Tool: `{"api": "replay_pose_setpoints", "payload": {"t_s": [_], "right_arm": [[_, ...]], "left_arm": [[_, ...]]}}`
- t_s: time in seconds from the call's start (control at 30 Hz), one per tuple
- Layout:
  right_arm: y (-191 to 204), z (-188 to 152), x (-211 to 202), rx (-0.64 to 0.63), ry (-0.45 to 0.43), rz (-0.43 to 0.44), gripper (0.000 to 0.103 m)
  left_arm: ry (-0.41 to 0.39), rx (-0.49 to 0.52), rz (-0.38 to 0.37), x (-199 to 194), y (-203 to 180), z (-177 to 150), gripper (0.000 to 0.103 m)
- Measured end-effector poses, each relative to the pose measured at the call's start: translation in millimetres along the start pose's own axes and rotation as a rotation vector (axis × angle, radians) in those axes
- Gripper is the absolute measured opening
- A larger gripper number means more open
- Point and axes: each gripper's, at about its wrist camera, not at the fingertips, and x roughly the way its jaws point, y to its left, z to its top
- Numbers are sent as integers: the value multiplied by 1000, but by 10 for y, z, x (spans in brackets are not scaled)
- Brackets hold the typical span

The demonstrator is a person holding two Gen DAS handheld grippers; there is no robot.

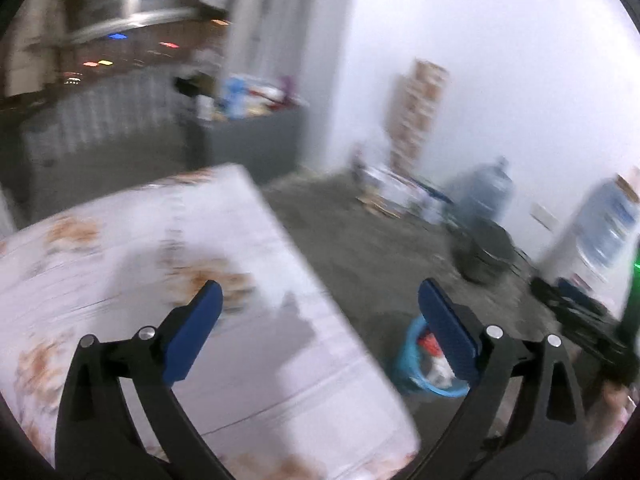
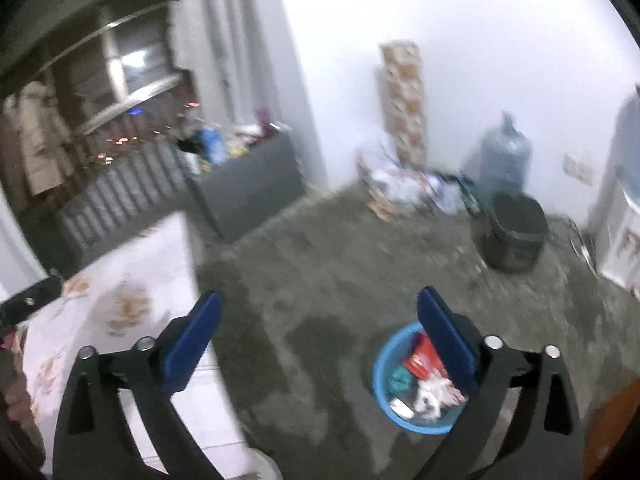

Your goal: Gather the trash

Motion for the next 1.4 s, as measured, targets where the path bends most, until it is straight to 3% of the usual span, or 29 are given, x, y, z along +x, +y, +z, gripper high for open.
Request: {"api": "replay_pose_setpoints", "payload": {"t_s": [0.17, 0.33, 0.47, 0.63, 1.1, 1.4], "right_arm": [[690, -91, -322, -145, -53, 36, 97], [1256, -420, -475, -268, -19, 87, 97], [1589, -831, -472, -345, 103, 96, 97], [1738, -1117, -551, -436, 162, 57, 97], [1536, -1174, -410, -375, 255, -8, 97], [1347, -1139, -347, -336, 269, -69, 97]], "left_arm": [[-83, -49, 281, -521, 395, -378, 94], [-42, -127, 442, -868, 713, -687, 94], [35, -194, 480, -957, 804, -911, 94], [180, -207, 486, -871, 914, -1137, 94], [236, -150, 474, -699, 826, -1249, 94], [252, -89, 451, -604, 714, -1229, 94]]}}
